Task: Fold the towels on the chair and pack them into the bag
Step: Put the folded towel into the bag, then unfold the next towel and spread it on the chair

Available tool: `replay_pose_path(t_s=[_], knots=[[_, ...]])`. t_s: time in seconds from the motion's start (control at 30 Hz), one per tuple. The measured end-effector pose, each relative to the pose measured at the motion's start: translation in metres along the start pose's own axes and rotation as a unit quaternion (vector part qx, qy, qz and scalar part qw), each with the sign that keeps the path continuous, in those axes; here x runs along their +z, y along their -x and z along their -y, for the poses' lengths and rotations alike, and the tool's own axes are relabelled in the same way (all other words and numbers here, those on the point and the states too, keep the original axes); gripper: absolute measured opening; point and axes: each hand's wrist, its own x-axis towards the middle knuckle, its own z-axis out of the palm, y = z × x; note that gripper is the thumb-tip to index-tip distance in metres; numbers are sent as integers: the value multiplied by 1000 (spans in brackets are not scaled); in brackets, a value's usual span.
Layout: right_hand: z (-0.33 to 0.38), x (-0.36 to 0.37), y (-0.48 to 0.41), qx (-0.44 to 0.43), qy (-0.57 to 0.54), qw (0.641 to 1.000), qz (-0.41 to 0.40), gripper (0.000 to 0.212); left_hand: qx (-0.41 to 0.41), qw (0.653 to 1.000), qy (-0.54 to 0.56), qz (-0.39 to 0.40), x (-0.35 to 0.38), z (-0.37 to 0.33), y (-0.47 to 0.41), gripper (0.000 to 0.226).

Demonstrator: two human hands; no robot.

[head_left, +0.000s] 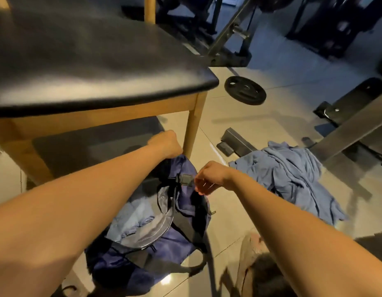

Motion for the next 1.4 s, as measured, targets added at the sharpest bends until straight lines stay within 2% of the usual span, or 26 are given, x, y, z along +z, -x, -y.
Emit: replay_pose_path(t_s=[0.23, 0.33, 0.37, 0.43, 0.5, 0.6, 0.67, 0.7, 0.77, 0.87, 0.9, 0.97, 1.07, 1.17, 1.23, 1.33, 1.4], knots=[[-81, -100, -7, 32, 58, 989, -130, 19, 90, 991, 93, 27, 79, -87, -39, 16], [-140, -146, -2, 68, 73, 968, -230, 40, 123, 986, 103, 54, 127, -125, -55, 25], [-161, -158, 1, 79, 61, 960, -262, 38, 137, 983, 101, 63, 143, -138, -61, 31], [-202, -178, 0, 92, 17, 949, -301, 15, 161, 979, 94, 77, 172, -162, -75, 44], [-244, -196, -4, 108, 3, 940, -324, 47, 171, 976, 96, 94, 200, -184, -95, 58], [-298, -222, -17, 112, -11, 920, -376, 67, 157, 972, 106, 138, 238, -210, -125, 78], [-325, -236, -27, 131, -54, 913, -383, 85, 143, 971, 118, 153, 258, -223, -142, 86], [-329, -238, -30, 137, -77, 914, -374, 88, 136, 971, 120, 157, 268, -227, -150, 85], [-334, -236, -36, 153, -83, 913, -369, 77, 125, 971, 101, 177, 284, -233, -161, 77], [-336, -228, -45, 159, -17, 883, -442, 37, 134, 970, 12, 201, 307, -224, -170, 63], [-336, -226, -48, 151, -18, 875, -460, 32, 142, 972, -14, 187, 315, -217, -170, 60], [-329, -223, -50, 119, -37, 880, -458, 27, 158, 975, -44, 149, 326, -205, -161, 47], [-308, -225, -47, 51, -119, 902, -412, 12, 166, 976, -44, 133, 328, -192, -143, 14], [-285, -240, -39, 36, -162, 928, -334, 24, 97, 984, 40, 143, 318, -181, -132, 14], [-271, -252, -34, 51, -127, 943, -304, 27, 77, 982, 110, 132, 300, -177, -127, 14], [-257, -265, -27, 81, -30, 938, -335, 38, 93, 969, 196, 122, 256, -179, -117, 26], [-254, -262, -21, 86, -7, 935, -344, 36, 104, 953, 259, 116, 215, -183, -109, 19]])
